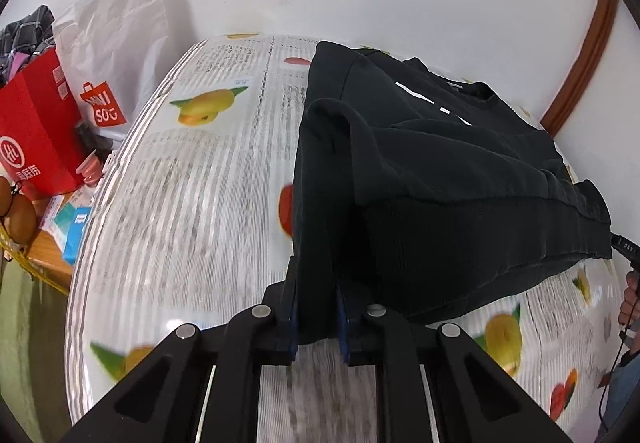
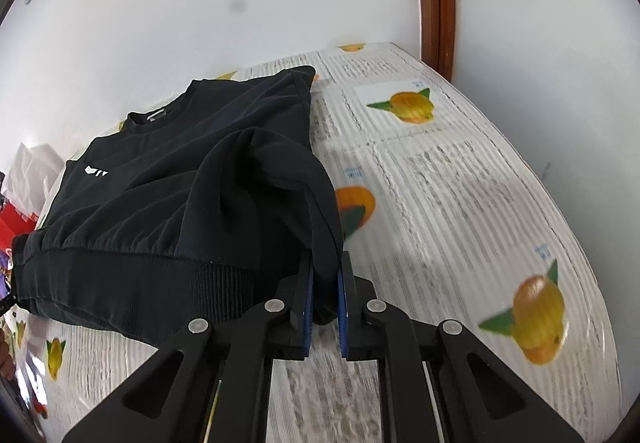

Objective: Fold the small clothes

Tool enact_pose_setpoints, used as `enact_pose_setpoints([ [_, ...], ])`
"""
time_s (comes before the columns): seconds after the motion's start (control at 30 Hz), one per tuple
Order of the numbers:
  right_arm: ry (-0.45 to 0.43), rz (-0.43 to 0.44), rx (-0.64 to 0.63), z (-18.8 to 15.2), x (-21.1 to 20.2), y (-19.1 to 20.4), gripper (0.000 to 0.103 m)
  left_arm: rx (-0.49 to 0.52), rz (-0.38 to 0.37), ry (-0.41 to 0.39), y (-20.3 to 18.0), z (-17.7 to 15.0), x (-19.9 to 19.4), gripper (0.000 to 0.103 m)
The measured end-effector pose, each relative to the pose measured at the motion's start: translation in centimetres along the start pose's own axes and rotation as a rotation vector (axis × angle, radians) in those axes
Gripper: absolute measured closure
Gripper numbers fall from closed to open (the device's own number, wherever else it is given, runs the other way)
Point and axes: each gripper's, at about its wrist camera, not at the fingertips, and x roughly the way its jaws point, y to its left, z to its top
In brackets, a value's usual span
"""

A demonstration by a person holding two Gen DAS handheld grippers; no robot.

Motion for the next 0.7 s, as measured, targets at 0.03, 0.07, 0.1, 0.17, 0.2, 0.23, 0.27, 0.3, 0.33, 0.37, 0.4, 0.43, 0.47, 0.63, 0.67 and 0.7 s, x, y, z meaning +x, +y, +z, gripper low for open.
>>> enact_pose_setpoints([
  [0.03,0.001,-0.003,-0.002,-0.3,-0.4,0.0,0.094,0.002,-0.001,0.001,0.0,-0.4,-0.3,0.089],
  [0.07,0.001,-0.007,-0.001,-0.7,-0.8,0.0,0.094,0.002,-0.001,0.004,-0.1,-0.8,-0.6,0.089],
  [0.1,-0.001,-0.011,0.003,-1.0,-1.2,0.0,0.094,0.002,-0.001,0.006,-0.1,-1.3,-0.8,0.089],
  [0.17,0.0,-0.021,0.002,-1.9,-1.9,0.1,0.094,0.004,0.003,0.005,-0.1,-2.3,-1.5,0.089],
  [0.2,0.0,-0.027,-0.003,-2.2,-2.2,0.2,0.094,0.009,0.004,0.003,-0.2,-2.6,-1.8,0.089],
  [0.23,0.0,-0.034,-0.009,-2.6,-2.6,0.2,0.094,0.015,0.005,0.0,-0.2,-3.2,-2.3,0.089],
  [0.27,0.001,-0.038,-0.012,-3.0,-3.0,0.3,0.094,0.018,0.006,-0.001,-0.3,-3.7,-2.7,0.089],
  [0.3,0.002,-0.04,-0.011,-3.3,-3.2,0.2,0.094,0.019,0.006,-0.001,-0.3,-4.3,-3.1,0.089],
  [0.33,0.003,-0.04,-0.008,-3.8,-3.6,0.1,0.094,0.017,0.006,-0.003,-0.2,-4.7,-3.4,0.089],
  [0.37,0.003,-0.04,-0.004,-4.2,-3.9,0.1,0.093,0.015,0.006,-0.005,-0.1,-5.2,-3.7,0.089],
  [0.4,0.002,-0.042,-0.003,-4.7,-4.3,0.1,0.093,0.015,0.009,-0.006,-0.1,-5.7,-3.9,0.089],
  [0.43,0.0,-0.046,-0.009,-5.1,-4.6,0.2,0.093,0.016,0.012,-0.007,-0.1,-6.1,-4.1,0.088],
  [0.47,0.0,-0.053,-0.02,-5.4,-4.9,0.3,0.091,0.014,0.013,-0.009,-0.1,-6.4,-4.2,0.087],
  [0.63,-0.047,-0.088,-0.04,-5.9,-8.0,1.0,0.086,-0.01,0.031,-0.032,0.0,-7.0,-5.4,0.079],
  [0.67,-0.071,-0.072,-0.049,-6.0,-9.0,1.5,0.081,-0.015,0.027,-0.038,0.0,-7.1,-5.8,0.078],
  [0.7,-0.098,-0.058,-0.061,-6.2,-9.9,2.0,0.078,-0.018,0.025,-0.046,0.0,-7.2,-6.2,0.077],
])
